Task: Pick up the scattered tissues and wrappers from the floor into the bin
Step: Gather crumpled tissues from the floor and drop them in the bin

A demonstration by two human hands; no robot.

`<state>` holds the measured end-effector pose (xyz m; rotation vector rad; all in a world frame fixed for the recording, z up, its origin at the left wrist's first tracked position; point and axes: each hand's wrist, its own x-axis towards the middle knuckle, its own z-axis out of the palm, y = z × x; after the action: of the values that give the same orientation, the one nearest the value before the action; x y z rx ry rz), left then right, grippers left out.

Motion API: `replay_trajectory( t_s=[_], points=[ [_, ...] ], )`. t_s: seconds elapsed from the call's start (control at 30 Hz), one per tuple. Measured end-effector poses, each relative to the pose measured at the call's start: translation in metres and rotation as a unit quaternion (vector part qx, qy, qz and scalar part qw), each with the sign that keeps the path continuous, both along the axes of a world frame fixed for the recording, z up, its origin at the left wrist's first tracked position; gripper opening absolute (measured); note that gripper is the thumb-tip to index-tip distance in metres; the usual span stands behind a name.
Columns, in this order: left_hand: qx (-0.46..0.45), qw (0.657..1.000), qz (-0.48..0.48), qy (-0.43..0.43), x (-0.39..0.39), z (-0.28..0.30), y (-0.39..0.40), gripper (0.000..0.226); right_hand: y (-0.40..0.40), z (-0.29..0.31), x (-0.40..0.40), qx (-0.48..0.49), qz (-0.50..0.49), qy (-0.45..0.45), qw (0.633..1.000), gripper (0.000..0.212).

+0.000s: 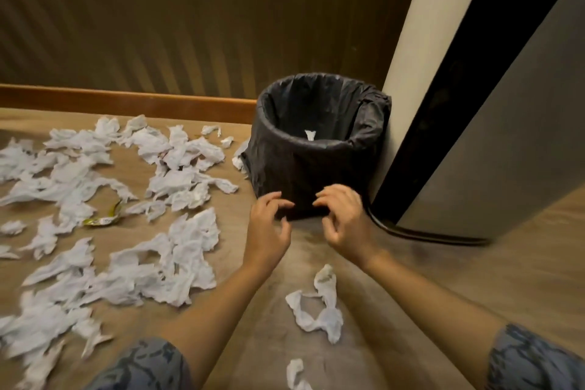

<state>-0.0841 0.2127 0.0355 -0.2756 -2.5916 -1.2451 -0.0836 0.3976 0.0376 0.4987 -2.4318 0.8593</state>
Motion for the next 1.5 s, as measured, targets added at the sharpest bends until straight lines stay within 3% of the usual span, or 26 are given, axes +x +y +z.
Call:
replay_trajectory(
  t_s=[0.07, 0.17, 0.3, 0.4, 0.5, 0.67, 0.77, 0.83, 1.0, 1.1, 1.27, 1.33, 1.5],
  points=[
    [0.002, 0.998, 0.020, -0.054, 0.030, -0.027, -0.007, 0.036, 0.000, -0.036, 0.024, 0.026, 0.012, -0.119, 0.993, 0.030],
    [0.019, 0.992, 0.055, -0.114, 0.081, -0.059, -0.012, 0.035, 0.002, -0.075, 0.057, 0.063, 0.005, -0.317, 0.946, 0.064],
    [0.002, 0.987, -0.002, -0.160, 0.153, -0.093, -0.014, 0.014, -0.001, -0.097, 0.086, 0.144, 0.064, -0.368, 0.916, 0.078],
    [-0.013, 0.984, -0.080, -0.161, 0.194, -0.113, -0.013, 0.036, -0.007, -0.110, 0.101, 0.183, 0.102, -0.352, 0.912, 0.079],
    [-0.026, 0.980, -0.127, -0.154, 0.218, -0.131, -0.013, 0.052, -0.008, -0.127, 0.115, 0.223, 0.135, -0.285, 0.923, 0.063],
    [-0.031, 0.976, -0.168, -0.138, 0.221, -0.145, -0.033, 0.019, 0.002, -0.143, 0.127, 0.144, 0.176, -0.250, 0.941, 0.030],
    [-0.044, 0.973, -0.158, -0.161, 0.210, -0.141, -0.056, 0.027, 0.003, -0.142, 0.125, 0.111, 0.157, -0.234, 0.953, 0.026],
    [-0.103, 0.965, -0.167, -0.171, 0.196, -0.125, -0.071, 0.029, -0.005, -0.134, 0.119, 0.078, 0.129, -0.242, 0.958, 0.021],
    [-0.189, 0.938, -0.229, -0.179, 0.167, -0.072, -0.127, 0.016, -0.049, -0.111, 0.103, -0.010, 0.083, -0.278, 0.957, 0.008],
    [-0.219, 0.935, -0.198, -0.196, 0.168, -0.038, -0.170, 0.018, -0.092, -0.091, 0.099, -0.010, 0.148, -0.299, 0.943, 0.019],
    [-0.247, 0.940, -0.086, -0.219, 0.193, 0.009, -0.238, 0.018, -0.174, -0.067, 0.097, 0.052, 0.316, -0.262, 0.910, 0.035],
    [-0.255, 0.937, -0.042, -0.235, 0.214, 0.020, -0.262, 0.019, -0.209, -0.053, 0.098, 0.099, 0.388, -0.241, 0.884, 0.031],
    [-0.284, 0.919, 0.116, -0.248, 0.275, 0.014, -0.311, 0.025, -0.294, -0.019, 0.099, 0.262, 0.545, -0.171, 0.778, 0.021]
  ],
)
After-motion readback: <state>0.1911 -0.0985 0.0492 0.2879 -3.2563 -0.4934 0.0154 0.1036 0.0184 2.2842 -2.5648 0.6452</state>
